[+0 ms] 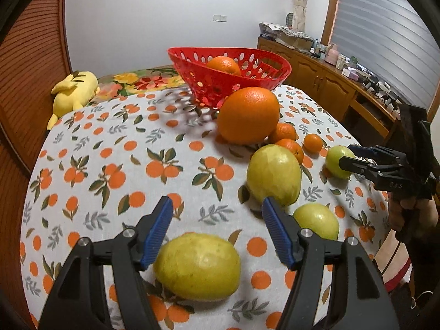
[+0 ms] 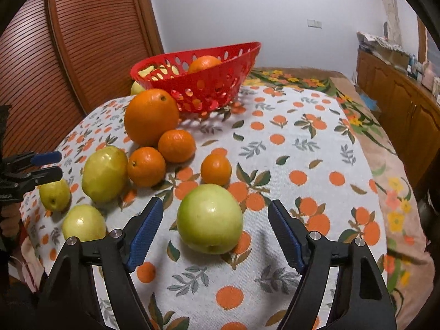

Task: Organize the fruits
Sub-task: 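Grasp a yellow pomelo with the left gripper while the right gripper grasps a green pear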

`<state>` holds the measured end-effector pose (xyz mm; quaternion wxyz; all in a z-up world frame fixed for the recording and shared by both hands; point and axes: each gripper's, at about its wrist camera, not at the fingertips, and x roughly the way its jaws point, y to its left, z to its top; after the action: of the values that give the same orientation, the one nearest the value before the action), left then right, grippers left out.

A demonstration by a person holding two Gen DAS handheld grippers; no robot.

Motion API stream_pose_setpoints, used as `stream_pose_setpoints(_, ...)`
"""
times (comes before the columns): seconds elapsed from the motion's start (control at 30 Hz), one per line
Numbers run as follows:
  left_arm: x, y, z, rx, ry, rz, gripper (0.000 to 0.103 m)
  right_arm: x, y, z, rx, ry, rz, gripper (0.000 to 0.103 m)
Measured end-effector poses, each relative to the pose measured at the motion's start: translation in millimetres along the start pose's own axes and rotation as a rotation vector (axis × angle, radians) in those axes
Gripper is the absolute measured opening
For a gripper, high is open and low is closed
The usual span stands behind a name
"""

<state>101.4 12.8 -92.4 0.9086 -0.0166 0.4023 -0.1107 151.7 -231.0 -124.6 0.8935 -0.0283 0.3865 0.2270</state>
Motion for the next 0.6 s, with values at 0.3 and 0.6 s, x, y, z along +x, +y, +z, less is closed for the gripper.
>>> stream_pose_setpoints(0.3,-4.0,7.2,-14.5,-0.027,0.015,0.007,0.068,13.2,4.4,-2.4,-0.011,0.03,0.01,0.052)
stream_pose_setpoints(0.6,-8.7,7.7,-25.2,-0.043,0.017,0.028,0.07,16.5,11.9,-2.9,-0.032,0.007,0.02,0.052)
